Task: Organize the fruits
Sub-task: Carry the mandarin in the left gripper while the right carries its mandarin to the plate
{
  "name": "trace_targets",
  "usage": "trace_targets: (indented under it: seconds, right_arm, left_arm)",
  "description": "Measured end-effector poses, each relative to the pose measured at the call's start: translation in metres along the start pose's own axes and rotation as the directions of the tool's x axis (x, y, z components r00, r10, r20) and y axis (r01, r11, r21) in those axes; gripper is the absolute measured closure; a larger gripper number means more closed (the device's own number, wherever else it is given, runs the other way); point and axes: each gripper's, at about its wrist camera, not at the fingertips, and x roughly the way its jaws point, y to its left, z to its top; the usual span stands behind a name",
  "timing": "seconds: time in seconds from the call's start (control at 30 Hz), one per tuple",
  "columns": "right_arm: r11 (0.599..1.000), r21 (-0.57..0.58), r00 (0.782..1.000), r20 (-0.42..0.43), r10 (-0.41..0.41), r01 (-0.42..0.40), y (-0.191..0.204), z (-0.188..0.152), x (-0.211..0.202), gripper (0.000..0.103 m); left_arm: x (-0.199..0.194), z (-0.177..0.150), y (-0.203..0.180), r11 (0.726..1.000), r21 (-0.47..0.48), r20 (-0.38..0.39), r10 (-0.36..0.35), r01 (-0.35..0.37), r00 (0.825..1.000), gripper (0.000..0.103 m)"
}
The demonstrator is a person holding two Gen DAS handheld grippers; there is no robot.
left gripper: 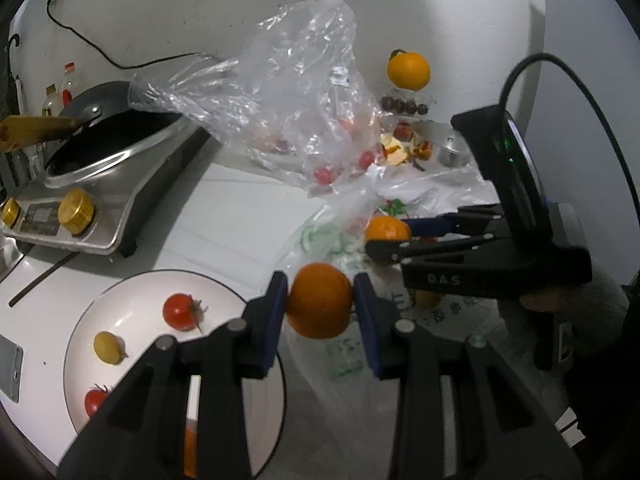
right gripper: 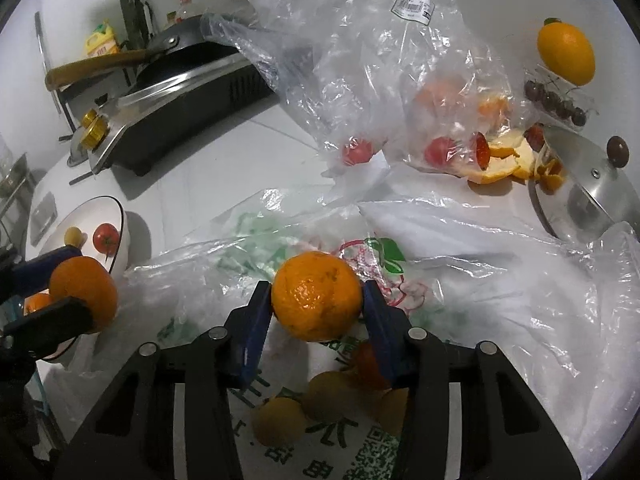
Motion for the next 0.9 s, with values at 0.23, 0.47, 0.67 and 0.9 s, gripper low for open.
trace_targets:
  seconds: [0.23, 0.47, 0.67, 0.9]
  right_arm:
    - [1.0, -0.001, 0.999, 0.048, -0.006, 0.006, 0.007, 0.002, -0.025, 0.055]
    - [1.0, -0.025, 0.996, 0.086, 0.001, 0.001, 0.026, 0.002, -0.053, 0.055]
    - [0.999, -0.048, 0.994, 0.106, 0.014, -0.009, 0.043, -0.003, -0.072, 0.055]
    - [0.996, -0.082, 0.993, 0.111, 0.047, -0.038, 0.068, -0.005, -0.081, 0.055]
  left_arm:
    - [-0.017, -0.005, -0.002, 1.0, 0.007, 0.018, 0.004, -0.004, 1.0, 0.068]
    - [-0.041, -0.012, 0.002, 1.0, 0.001, 0.048, 0.021, -0.021, 0.999, 0.068]
    - [-0.058, -0.022, 0.005, 1.0, -0.001, 0.056, 0.029, -0.029, 0.998, 0.068]
    - [-0.073, -0.036, 0.016, 0.998, -0.025, 0.062, 0.052, -0.051, 0.997, 0.068]
